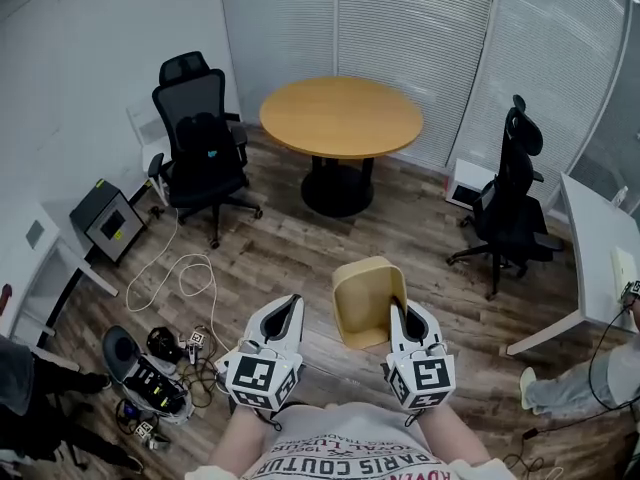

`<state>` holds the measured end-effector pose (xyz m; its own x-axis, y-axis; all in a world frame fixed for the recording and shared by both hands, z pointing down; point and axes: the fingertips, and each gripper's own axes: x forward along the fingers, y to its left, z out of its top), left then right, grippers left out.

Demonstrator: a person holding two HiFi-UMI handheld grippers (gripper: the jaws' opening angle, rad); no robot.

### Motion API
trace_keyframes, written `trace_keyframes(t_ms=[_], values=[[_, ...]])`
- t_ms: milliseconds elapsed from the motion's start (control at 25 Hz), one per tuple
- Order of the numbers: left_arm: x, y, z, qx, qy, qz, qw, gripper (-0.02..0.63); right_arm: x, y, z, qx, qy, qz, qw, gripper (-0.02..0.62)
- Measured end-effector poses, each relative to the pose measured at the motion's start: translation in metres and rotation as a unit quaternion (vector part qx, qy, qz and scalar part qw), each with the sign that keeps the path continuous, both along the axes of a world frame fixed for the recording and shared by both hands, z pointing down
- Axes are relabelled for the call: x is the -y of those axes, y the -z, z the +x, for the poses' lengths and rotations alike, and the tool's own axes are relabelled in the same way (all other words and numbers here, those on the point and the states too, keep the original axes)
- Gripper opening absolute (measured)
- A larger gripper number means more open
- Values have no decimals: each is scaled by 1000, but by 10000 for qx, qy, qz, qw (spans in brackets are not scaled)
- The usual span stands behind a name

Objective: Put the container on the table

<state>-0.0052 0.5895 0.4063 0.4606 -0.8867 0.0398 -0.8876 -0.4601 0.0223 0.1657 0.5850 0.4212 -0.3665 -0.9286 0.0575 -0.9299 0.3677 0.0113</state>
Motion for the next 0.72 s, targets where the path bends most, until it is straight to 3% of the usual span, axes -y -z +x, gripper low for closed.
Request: trace_keyframes(t_ms=[360, 720], values=[[26, -10, 12, 200, -216, -95, 9995, 6, 29, -18, 10, 65, -70, -308, 9995, 9], [105, -27, -36, 134, -108, -241, 9996, 6, 110, -31, -38, 8, 20, -450, 9990, 9]])
